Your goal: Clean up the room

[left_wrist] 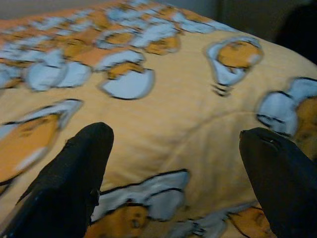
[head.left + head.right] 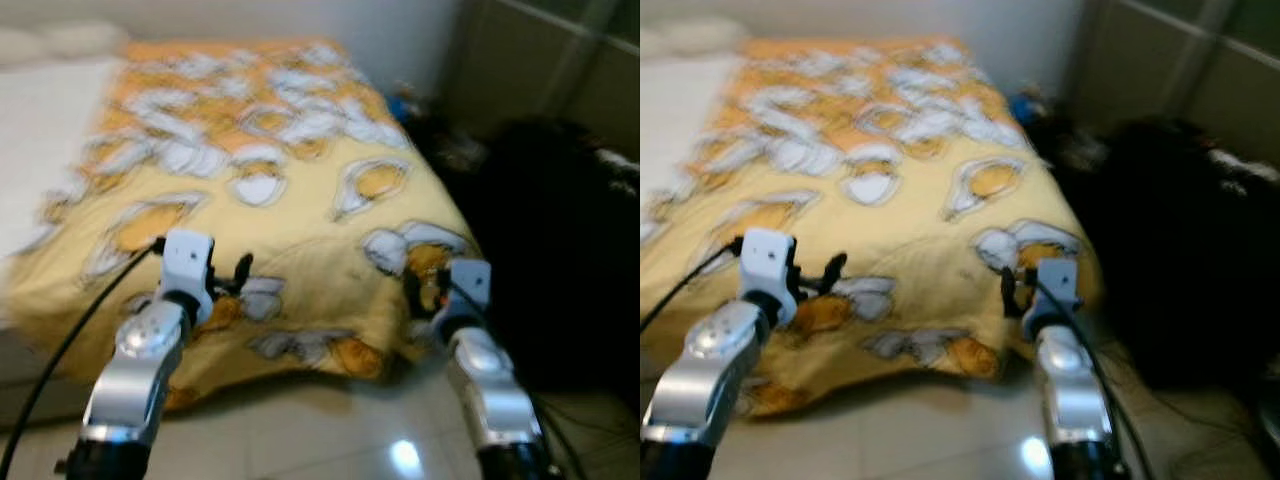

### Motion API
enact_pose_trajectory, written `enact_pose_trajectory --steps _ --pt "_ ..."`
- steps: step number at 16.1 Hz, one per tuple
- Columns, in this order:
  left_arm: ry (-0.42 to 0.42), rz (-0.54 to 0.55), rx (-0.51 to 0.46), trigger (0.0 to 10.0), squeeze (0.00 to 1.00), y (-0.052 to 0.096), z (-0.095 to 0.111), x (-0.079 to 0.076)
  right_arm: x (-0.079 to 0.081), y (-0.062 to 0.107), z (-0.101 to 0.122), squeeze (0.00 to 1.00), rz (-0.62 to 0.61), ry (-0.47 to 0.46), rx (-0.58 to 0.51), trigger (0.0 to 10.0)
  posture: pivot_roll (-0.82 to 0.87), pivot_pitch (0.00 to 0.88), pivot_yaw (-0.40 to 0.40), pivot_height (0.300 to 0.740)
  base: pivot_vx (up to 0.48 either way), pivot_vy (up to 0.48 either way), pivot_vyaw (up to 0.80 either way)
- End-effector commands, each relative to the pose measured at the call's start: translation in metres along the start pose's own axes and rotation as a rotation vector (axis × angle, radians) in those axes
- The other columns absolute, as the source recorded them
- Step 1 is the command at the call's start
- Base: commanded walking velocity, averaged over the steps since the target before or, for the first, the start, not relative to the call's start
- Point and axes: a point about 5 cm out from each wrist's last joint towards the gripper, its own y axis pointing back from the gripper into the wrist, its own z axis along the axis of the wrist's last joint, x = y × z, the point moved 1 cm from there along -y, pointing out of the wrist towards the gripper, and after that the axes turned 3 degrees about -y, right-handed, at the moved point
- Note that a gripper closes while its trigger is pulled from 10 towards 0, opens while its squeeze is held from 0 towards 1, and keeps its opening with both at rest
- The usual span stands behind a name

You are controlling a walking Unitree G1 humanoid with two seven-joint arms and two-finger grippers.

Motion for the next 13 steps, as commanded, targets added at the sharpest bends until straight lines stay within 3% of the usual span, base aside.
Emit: enact_pose_trajectory --steps 1,4,7,11,13 --pt "-0.009 -0.013 -0.008 10.0 0.00 -0.0022 0.0015 -0.0014 0.0018 -0.0037 0.0061 0.00 0.004 0.002 -0.017 10.0 0.09 0.000 -0.001 0.740 0.000 0.000 -0.80" --pt "0.009 -0.001 -0.014 10.0 0.00 -0.0051 0.0028 0.0002 0.0019 -0.0062 0.0075 0.00 0.005 0.003 -0.022 10.0 0.09 0.000 0.001 0.740 0.000 0.000 -0.80" --pt "0.016 0.003 -0.011 10.0 0.00 -0.0064 0.0019 0.0014 0.0016 -0.0070 0.0069 0.00 -0.001 -0.005 -0.019 10.0 0.09 0.000 0.001 0.740 0.000 0.000 0.00" --pt "0.018 -0.032 -0.030 10.0 0.00 -0.0068 0.0040 -0.0004 0.0013 -0.0080 0.0062 0.00 -0.003 0.003 -0.017 10.0 0.09 0.000 0.003 0.740 0.000 0.000 -0.80" --pt "0.024 -0.035 -0.033 10.0 0.00 -0.0068 0.0042 0.0000 0.0019 -0.0080 0.0061 0.00 -0.003 0.009 -0.016 10.0 0.09 0.000 0.004 0.740 0.293 0.000 -0.80"
